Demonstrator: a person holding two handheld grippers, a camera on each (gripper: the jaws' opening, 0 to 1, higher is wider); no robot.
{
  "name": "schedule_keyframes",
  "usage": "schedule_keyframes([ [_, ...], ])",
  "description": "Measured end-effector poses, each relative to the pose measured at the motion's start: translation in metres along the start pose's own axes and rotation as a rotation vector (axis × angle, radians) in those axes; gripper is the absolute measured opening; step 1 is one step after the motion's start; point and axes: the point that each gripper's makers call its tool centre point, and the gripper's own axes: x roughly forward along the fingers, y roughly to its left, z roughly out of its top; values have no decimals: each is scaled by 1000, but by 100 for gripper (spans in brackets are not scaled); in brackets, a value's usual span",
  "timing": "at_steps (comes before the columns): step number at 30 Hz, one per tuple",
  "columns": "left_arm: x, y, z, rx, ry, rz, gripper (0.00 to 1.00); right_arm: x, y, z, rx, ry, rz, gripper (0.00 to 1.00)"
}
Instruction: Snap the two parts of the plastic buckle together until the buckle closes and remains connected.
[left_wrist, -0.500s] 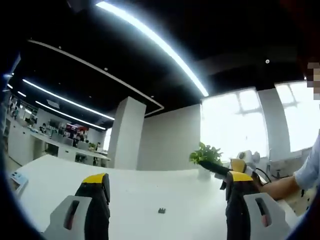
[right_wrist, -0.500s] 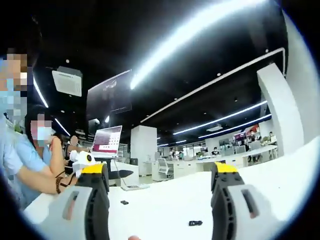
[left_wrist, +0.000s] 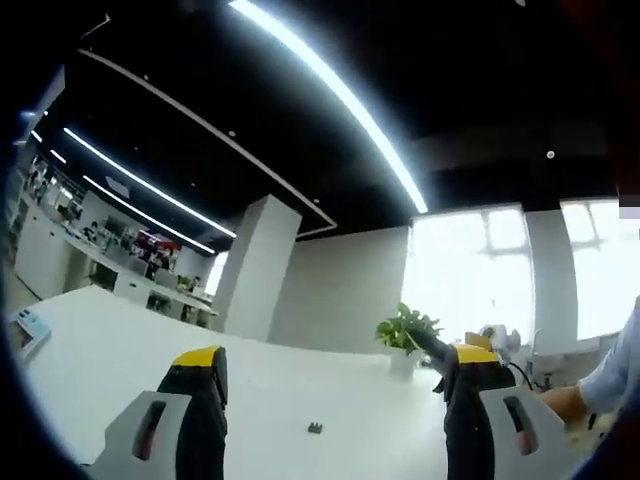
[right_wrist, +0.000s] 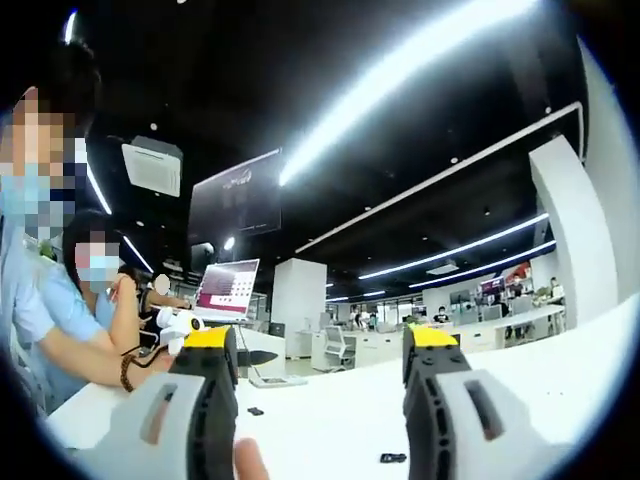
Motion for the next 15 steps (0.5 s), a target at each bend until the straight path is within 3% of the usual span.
schedule_keyframes([
  [4, 0, 0, 1, 8, -1, 1, 92, 2, -1, -5, -31, 40, 7, 67],
  [6, 0, 0, 0, 7, 1, 1, 91, 3, 3, -13, -72, 96, 21, 67],
  [15, 0, -2, -2, 30, 11, -3, 90, 5, 18, -2, -183, 88, 53, 56],
])
